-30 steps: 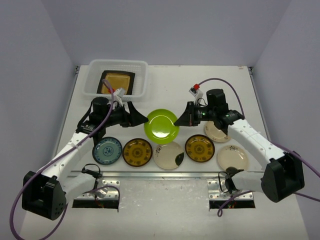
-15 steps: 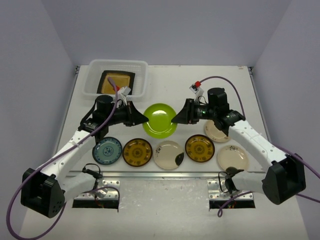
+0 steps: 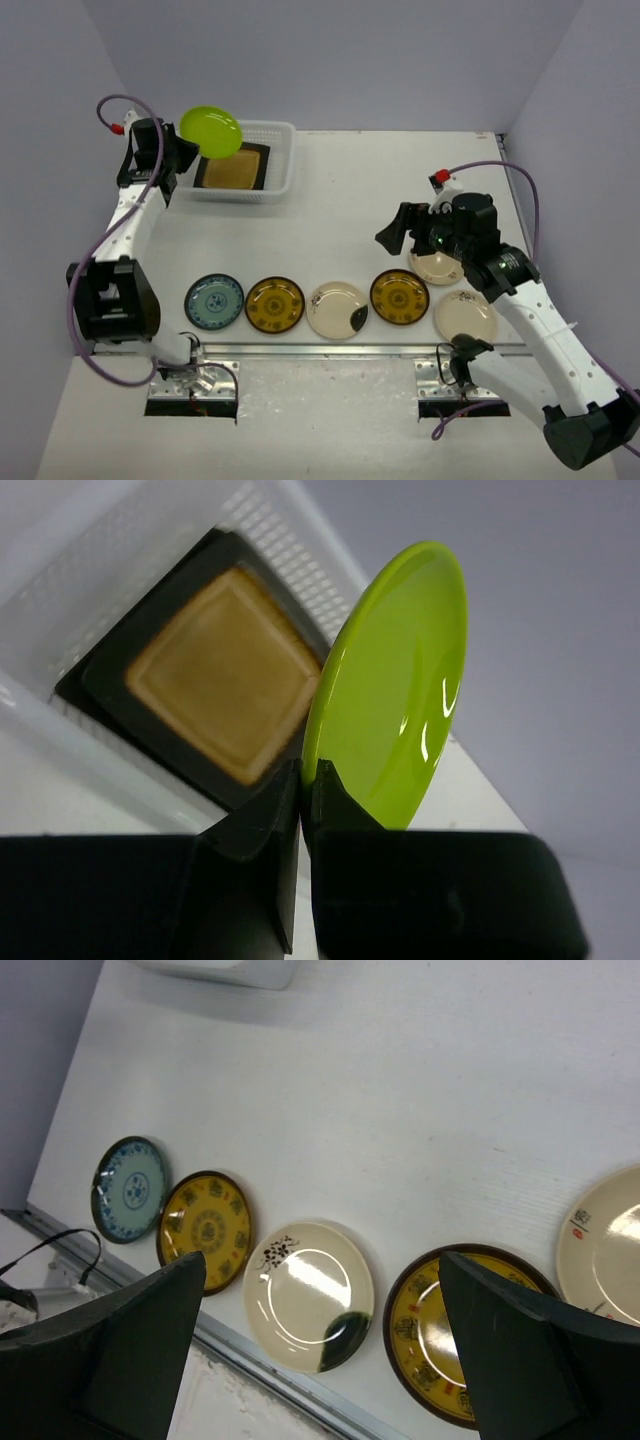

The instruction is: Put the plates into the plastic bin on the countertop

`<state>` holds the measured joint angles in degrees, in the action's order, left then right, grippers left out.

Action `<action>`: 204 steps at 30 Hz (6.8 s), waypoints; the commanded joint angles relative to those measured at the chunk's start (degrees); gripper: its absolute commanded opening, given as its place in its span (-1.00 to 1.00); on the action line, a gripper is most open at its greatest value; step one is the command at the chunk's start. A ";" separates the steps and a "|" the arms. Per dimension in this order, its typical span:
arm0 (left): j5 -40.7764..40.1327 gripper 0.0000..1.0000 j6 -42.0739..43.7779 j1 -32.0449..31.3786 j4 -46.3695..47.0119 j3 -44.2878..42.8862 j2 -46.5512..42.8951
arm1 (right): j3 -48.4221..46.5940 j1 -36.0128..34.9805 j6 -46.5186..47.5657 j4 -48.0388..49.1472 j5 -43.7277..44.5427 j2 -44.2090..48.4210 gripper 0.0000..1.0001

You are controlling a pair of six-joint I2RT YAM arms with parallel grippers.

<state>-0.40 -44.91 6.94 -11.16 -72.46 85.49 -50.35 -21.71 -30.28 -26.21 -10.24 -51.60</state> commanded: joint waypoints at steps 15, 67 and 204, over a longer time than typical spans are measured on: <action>3.73 -0.71 3.04 2.11 -7.22 -25.23 33.74 | -0.56 0.27 6.46 -8.68 15.08 7.42 0.98; 26.07 -0.25 8.88 -52.20 -3.18 -43.15 65.80 | -0.74 1.59 4.59 -15.66 21.88 17.72 0.98; 17.88 -1.00 10.19 -17.09 -0.13 10.76 -9.23 | -8.56 9.28 -6.56 16.32 -30.63 -29.79 0.98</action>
<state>30.12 -32.11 -16.25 -11.17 -55.13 76.23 -63.84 -16.76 -31.26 -13.19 -43.63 -86.77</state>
